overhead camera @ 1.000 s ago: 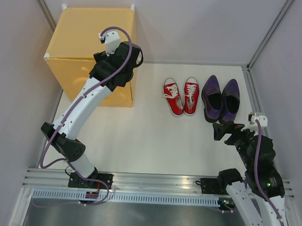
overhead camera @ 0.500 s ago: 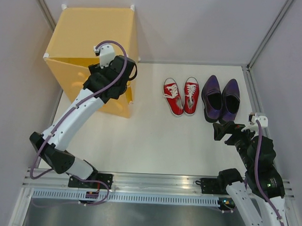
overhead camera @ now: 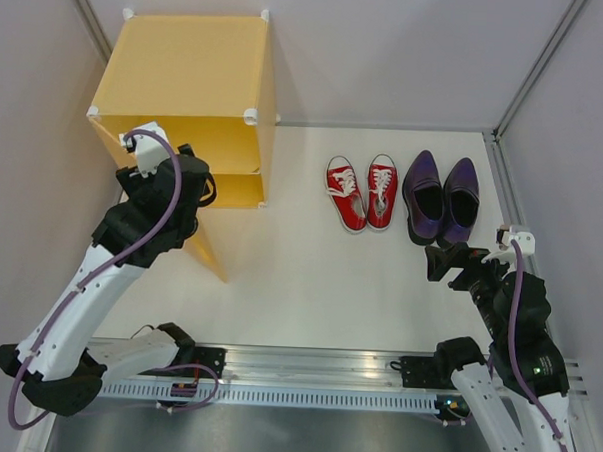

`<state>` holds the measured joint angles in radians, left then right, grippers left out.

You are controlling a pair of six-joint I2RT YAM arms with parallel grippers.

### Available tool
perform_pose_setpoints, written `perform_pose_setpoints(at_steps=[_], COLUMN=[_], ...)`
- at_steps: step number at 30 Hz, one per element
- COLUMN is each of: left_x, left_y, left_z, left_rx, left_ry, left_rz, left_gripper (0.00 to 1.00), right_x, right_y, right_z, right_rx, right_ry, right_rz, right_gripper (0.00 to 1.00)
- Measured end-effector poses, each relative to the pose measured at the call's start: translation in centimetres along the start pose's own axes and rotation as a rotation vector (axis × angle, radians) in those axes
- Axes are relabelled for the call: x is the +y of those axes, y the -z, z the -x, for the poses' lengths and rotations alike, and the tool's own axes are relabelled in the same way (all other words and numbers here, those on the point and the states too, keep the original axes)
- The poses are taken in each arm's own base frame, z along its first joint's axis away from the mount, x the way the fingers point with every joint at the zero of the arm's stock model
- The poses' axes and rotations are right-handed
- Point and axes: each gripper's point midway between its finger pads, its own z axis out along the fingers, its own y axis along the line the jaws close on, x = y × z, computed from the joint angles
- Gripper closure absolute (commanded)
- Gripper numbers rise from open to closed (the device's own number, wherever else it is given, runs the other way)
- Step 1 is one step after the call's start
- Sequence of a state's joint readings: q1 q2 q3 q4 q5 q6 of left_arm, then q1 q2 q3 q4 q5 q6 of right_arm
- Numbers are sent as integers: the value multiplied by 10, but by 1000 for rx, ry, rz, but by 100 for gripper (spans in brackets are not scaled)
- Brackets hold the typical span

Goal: Place and organize the shoes in the shoe cabinet

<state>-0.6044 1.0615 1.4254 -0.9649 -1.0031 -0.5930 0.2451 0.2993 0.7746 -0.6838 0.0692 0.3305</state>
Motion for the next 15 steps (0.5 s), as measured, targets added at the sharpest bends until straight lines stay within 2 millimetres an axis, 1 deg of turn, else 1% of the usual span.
perform_pose_setpoints(at_steps=[4,8,10,12,15], left_x=[25,49,55,57,54], left_y=[7,18,26,35,52], left_z=[-8,-9,-1,13,37], left_rx=[18,35,39,32,22], left_ry=[-40,-73,-62,-29,51], left_rz=[30,50,34,6,-79], left_gripper=[12,10,9,9,5], right_x=[0,0,0,0,0], right_y=[0,-1,-1,-2,-3], right_z=[0,-1,-1,-2,-3], right_rx=[0,4,6,11,17], right_ry=[0,0,0,-2,-3], right_rz=[0,-1,-2,-3,-6], right_gripper=[2,2,2,2,2])
